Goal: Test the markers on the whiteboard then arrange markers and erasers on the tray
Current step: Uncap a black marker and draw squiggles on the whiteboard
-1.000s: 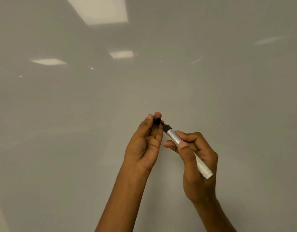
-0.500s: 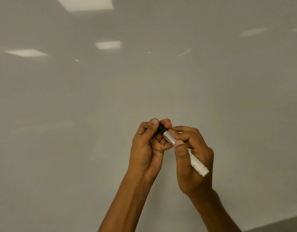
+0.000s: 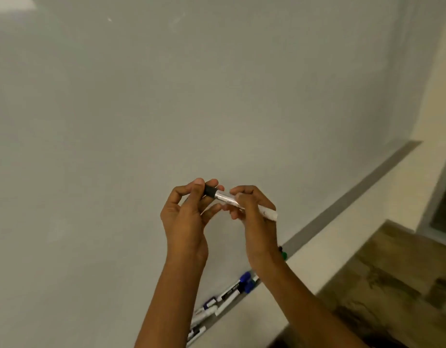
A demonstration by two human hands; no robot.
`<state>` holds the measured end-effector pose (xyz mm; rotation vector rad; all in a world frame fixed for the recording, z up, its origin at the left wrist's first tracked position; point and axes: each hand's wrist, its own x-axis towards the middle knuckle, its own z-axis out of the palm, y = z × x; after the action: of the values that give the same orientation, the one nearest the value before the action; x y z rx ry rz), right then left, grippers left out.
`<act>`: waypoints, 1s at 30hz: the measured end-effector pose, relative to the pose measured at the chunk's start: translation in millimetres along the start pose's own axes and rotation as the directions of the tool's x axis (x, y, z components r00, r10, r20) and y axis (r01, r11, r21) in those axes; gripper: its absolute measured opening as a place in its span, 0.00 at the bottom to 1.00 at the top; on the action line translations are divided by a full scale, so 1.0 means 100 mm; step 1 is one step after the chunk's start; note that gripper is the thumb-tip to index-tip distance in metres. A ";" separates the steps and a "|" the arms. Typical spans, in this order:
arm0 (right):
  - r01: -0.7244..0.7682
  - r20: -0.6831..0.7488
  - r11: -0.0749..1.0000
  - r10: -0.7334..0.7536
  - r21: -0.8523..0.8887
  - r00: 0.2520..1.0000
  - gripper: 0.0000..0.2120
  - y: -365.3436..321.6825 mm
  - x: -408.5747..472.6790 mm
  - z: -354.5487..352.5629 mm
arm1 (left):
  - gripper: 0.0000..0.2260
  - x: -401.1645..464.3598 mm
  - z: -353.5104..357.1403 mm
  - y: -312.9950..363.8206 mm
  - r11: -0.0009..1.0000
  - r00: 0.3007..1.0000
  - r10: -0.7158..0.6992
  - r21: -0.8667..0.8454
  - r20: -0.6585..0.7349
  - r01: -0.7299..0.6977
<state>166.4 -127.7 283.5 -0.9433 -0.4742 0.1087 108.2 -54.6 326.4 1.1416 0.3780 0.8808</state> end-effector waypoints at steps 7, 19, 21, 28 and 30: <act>-0.503 -0.287 0.861 0.501 0.073 0.817 0.04 0.36 -0.39 -1.39 | 0.07 -0.22 0.17 -1.30 0.959 0.962 -0.266 0.118 0.059 0.258; -0.519 -0.735 0.812 0.520 0.267 0.435 0.05 0.53 -1.11 -3.19 | 0.04 -0.82 0.80 -2.96 0.692 0.655 -0.683 0.573 0.323 0.439; -0.518 -0.784 0.799 0.520 0.307 0.338 0.05 0.58 -1.24 -3.46 | 0.08 -0.95 0.90 -3.20 0.625 0.563 -0.744 0.673 0.360 0.396; -0.404 -0.735 0.723 0.659 0.561 0.160 0.09 0.75 -1.36 -4.14 | 0.15 -1.24 1.30 -3.72 0.504 0.399 -0.836 0.814 0.377 0.287; -0.311 -0.643 0.650 0.753 0.693 0.141 0.18 0.76 -1.37 -4.27 | 0.19 -1.24 1.38 -3.77 0.487 0.353 -0.853 0.832 0.385 0.268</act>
<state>239.7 -444.3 -34.7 -0.5592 1.0205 0.3278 278.6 -289.1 21.8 1.7340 0.3375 -0.5951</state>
